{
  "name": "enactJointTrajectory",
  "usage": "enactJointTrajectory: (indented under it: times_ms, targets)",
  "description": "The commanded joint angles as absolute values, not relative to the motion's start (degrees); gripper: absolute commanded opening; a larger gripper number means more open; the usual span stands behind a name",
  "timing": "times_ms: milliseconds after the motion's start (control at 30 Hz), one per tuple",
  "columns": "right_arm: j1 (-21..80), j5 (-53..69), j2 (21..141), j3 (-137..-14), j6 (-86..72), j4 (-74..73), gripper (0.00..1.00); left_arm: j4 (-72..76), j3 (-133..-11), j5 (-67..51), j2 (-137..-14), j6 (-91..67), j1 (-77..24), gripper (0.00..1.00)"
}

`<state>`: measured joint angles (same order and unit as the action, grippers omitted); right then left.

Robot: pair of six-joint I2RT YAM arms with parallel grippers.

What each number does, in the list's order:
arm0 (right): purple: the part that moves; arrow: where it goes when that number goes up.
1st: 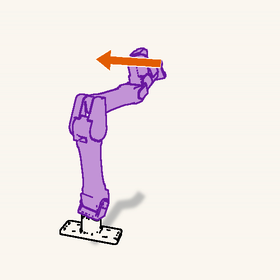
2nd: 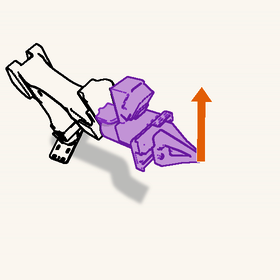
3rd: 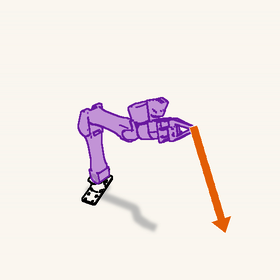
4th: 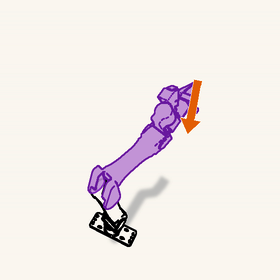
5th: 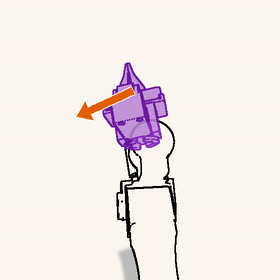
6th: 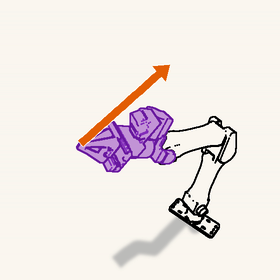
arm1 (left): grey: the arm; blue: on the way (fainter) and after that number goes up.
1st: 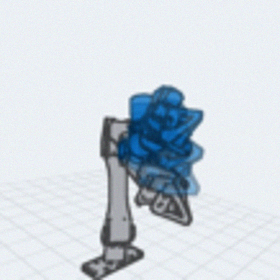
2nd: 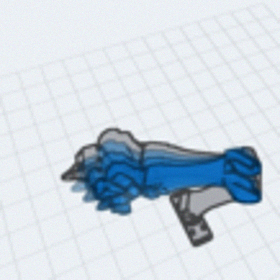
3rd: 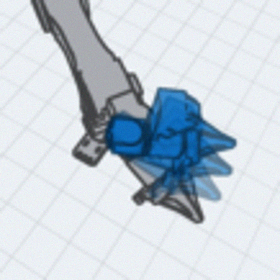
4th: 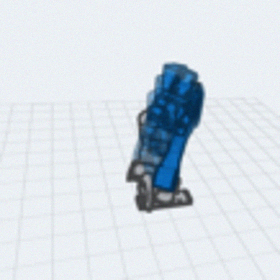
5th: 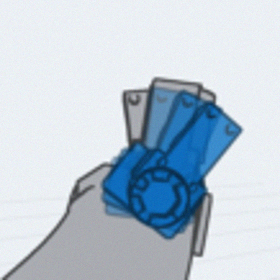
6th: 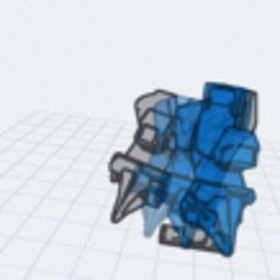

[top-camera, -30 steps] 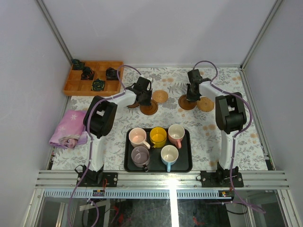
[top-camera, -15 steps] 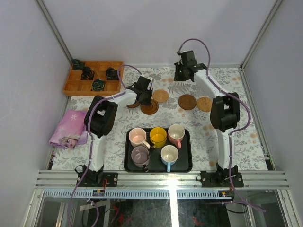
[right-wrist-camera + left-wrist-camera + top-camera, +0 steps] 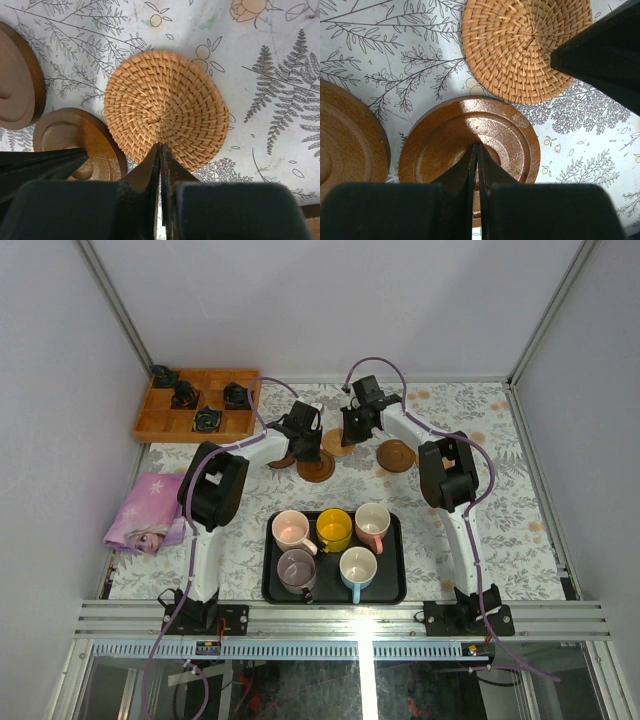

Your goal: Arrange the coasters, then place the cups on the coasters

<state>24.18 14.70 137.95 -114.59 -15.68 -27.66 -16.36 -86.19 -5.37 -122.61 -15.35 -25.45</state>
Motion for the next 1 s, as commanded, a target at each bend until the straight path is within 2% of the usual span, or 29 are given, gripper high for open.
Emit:
enactJointTrajectory:
  times_ms: [0,467,967]
  targets:
    - [24.95,17.65,137.31,-116.52,-16.58,-26.42,0.00,-18.22,-84.27,-5.00,-125.95,-15.80,-25.75,0.00]
    - [25.01,6.30,126.88,-96.03,-17.42,-24.96,0.00,-18.60,-85.71,-3.65,-127.04,-14.73,-25.60,0.00]
    - [24.99,5.80,130.73,-102.74,-17.49,-27.48,0.00,-20.94,-93.33,-3.04,-130.58,-13.91,-22.55,0.00]
